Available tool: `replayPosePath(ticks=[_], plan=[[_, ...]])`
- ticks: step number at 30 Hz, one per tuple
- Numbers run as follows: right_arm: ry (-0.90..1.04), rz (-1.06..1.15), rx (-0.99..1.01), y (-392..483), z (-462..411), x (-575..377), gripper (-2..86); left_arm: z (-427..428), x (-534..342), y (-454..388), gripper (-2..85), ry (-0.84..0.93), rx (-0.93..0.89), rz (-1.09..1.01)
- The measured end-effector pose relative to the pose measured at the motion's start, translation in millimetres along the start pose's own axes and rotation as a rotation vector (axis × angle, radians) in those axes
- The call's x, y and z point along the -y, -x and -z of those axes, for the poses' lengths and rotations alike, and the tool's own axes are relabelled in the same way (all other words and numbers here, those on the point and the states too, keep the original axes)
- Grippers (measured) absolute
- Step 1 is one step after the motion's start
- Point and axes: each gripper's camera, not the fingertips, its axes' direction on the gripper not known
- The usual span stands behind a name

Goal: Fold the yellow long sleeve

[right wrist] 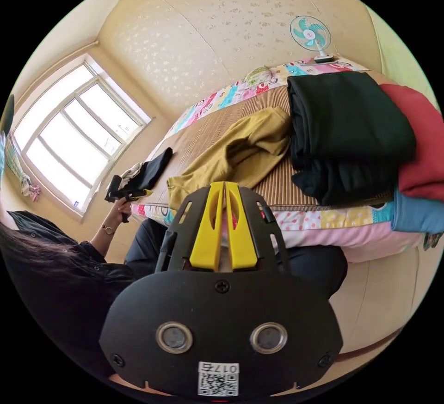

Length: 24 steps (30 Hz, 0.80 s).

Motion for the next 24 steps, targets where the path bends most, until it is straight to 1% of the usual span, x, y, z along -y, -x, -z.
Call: replayPosePath(ticks=[1,3,5,6,7,8,9,11,13,15,16,17,18,19,20,21,22,23,24], plan=[[0.006,-0.007,-0.001,-3.9,-1.5,-2.5,0.4,-2.7,-17.0,4.1,4.3,-0.023,-0.024,0.040],[0.009,-0.045,0.016,-19.7,-6.1,-9.1,0.4,-3.9,-28.8,-12.0,8.3,-0.048,-0.045,0.018],[-0.005,-0.077,0.060,-30.6,-9.4,-10.5,0.4,-14.4,-21.3,-67.6,14.0,-0.044,-0.019,-0.080],[-0.017,-0.088,0.098,-35.4,-11.4,-10.1,0.4,-20.1,-16.9,-86.4,14.7,-0.038,-0.016,-0.126],[-0.024,-0.091,0.114,-36.9,-12.3,-9.7,0.4,-36.1,-6.6,-126.3,15.3,-0.010,-0.020,-0.239],[-0.036,-0.096,0.137,-38.4,-13.9,-8.9,0.4,-58.4,4.5,-166.3,15.1,0.032,-0.022,-0.347],[-0.044,-0.095,0.150,-37.6,-15.1,-8.1,0.4,-71.4,10.1,-185.1,15.0,0.057,-0.023,-0.393],[-0.051,-0.086,0.158,-33.2,-15.2,-8.4,0.4,-128.6,29.8,-244.7,14.6,0.147,0.006,-0.512],[-0.056,-0.074,0.161,-27.7,-13.5,-11.7,0.4,-175.1,40.9,-269.1,14.0,0.216,0.071,-0.536],[-0.059,-0.068,0.156,-22.7,-8.0,-21.3,0.4,-219.9,46.2,-274.4,12.1,0.309,0.156,-0.514],[-0.061,-0.069,0.153,-22.1,-5.9,-24.5,0.4,-247.3,45.4,-268.5,9.2,0.390,0.221,-0.475],[-0.070,-0.072,0.146,-22.1,-1.3,-32.0,0.4,-254.6,41.3,-261.9,5.2,0.377,0.275,-0.438],[-0.079,-0.078,0.135,-23.2,3.4,-39.9,0.5,-248.7,38.9,-260.5,4.4,0.341,0.277,-0.430],[-0.083,-0.080,0.129,-23.9,5.5,-43.5,0.5,-236.5,36.8,-256.9,2.7,0.336,0.211,-0.403],[-0.089,-0.078,0.120,-24.9,9.0,-49.6,0.6,-216.9,36.3,-251.4,1.8,0.329,0.070,-0.360],[-0.094,-0.065,0.120,-24.8,10.9,-53.1,0.7,-202.4,35.5,-249.6,1.4,0.304,-0.024,-0.351],[-0.097,-0.052,0.124,-24.2,11.2,-53.9,0.8,-166.0,33.8,-248.2,1.0,0.219,-0.166,-0.347],[-0.101,-0.020,0.136,-21.9,10.5,-53.2,0.9,-124.5,31.9,-251.0,0.7,0.123,-0.226,-0.363],[-0.105,0.015,0.149,-18.1,8.4,-49.4,1.1,-103.9,30.7,-254.0,0.6,0.077,-0.234,-0.377]])
